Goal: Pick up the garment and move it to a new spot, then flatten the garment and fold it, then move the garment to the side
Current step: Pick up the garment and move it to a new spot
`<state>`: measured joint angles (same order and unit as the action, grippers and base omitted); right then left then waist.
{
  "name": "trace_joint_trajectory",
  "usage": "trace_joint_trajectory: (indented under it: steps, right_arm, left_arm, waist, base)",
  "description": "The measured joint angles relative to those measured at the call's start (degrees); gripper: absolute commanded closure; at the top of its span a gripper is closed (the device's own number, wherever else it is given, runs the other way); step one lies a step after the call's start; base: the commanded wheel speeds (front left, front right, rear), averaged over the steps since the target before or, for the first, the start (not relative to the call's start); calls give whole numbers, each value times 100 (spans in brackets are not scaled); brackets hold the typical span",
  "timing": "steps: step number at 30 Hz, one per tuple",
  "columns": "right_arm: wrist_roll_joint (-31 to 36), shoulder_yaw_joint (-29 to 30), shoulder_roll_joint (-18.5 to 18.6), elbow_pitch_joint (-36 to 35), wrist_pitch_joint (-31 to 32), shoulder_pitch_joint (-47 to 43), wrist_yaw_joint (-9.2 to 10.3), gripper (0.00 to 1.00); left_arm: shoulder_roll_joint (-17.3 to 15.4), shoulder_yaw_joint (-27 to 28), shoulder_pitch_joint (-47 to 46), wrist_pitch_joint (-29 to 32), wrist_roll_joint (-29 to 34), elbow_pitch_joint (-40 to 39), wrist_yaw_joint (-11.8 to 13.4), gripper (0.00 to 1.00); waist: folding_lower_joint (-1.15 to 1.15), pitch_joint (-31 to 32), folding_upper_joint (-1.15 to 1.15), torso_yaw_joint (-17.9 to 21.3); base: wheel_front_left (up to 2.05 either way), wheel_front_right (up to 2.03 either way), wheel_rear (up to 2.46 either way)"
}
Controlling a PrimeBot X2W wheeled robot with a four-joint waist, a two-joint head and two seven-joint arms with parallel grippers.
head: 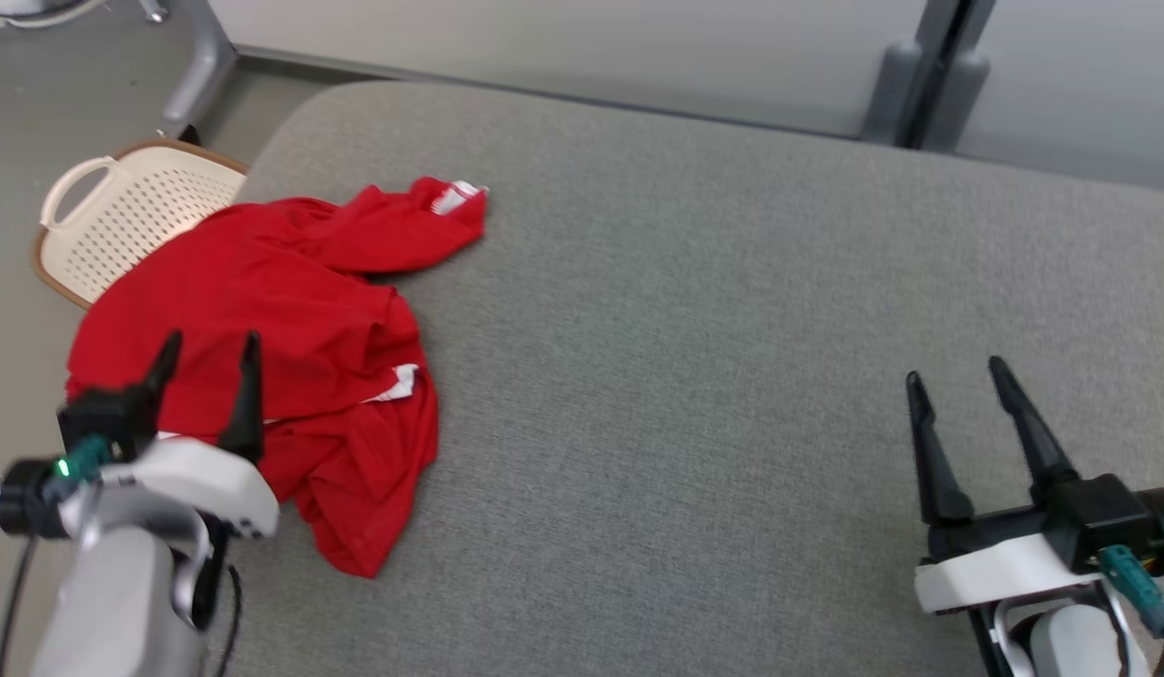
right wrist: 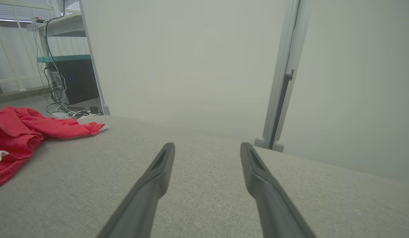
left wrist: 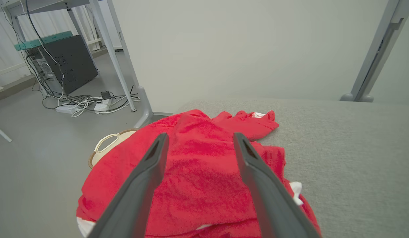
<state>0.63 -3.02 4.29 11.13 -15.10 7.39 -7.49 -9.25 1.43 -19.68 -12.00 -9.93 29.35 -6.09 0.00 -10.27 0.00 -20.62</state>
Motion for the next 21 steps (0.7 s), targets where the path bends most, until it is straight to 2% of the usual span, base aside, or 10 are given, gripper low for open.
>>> trace_joint_trajectory:
  steps: [9, 14, 21]
  right_arm:
    - [47, 56, 129, -118, 0, 137, 0, 0]
    - [-3, -18, 134, -135, 0, 292, 0, 0]
    - [-4, -35, 174, -164, 0, 404, 0, 0]
  left_arm:
    - [-708, -119, -1554, 1562, -430, 1165, -99, 0]
    - [-935, -112, -2124, 1840, -702, 1567, -129, 0]
    - [-1195, -252, -2616, 2215, -717, 2261, -126, 0]
  waist:
    - [0, -744, 0, 353]
    - [0, -1021, 0, 551]
    - [0, -1282, 0, 770]
  base:
    - [0, 0, 0]
    - [0, 0, 0]
    - [0, 0, 0]
